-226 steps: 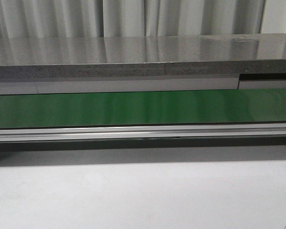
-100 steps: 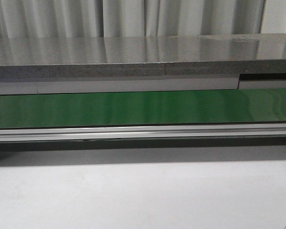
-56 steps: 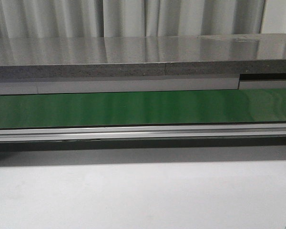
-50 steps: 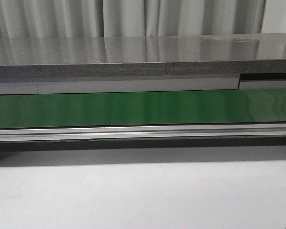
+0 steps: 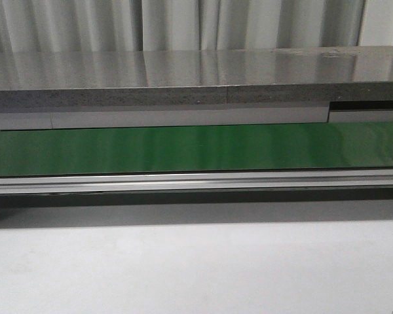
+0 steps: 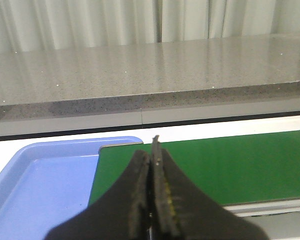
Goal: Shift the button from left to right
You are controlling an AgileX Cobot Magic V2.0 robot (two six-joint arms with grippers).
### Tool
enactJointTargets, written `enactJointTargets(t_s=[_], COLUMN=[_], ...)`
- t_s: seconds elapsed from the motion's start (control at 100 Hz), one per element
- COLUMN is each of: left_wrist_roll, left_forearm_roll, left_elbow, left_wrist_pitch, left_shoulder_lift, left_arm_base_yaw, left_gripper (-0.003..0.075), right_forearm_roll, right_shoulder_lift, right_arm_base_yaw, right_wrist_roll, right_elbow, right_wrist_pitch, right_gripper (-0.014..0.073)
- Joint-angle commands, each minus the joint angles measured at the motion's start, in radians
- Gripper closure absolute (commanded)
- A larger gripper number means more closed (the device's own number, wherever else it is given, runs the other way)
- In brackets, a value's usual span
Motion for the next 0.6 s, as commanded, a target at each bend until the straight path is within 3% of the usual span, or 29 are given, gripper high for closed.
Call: enactJointTargets(t_s=[0.0,0.59], left_wrist_roll=[-0.004,-0.004], left_forearm_roll=[-0.003,-0.003], left_elbow=[-0.027,-0.027], left_wrist_pitch=[-0.081,-0.081], left_shoulder_lift=[0.008,0.008], left_arm_base_yaw=[-0.008,-0.008], left_gripper=[0.0741,0.0741], right_forearm_roll=[-0.009,-0.009], right_shoulder_lift=[-0.019,-0.019], right_arm_base_yaw=[0.000,0.000], right_wrist_roll=[0.002,0.002], right_elbow=[-0.017,-0.017], right_wrist_pitch=[-0.066,-0.058], right_gripper=[0.0683,0.0683])
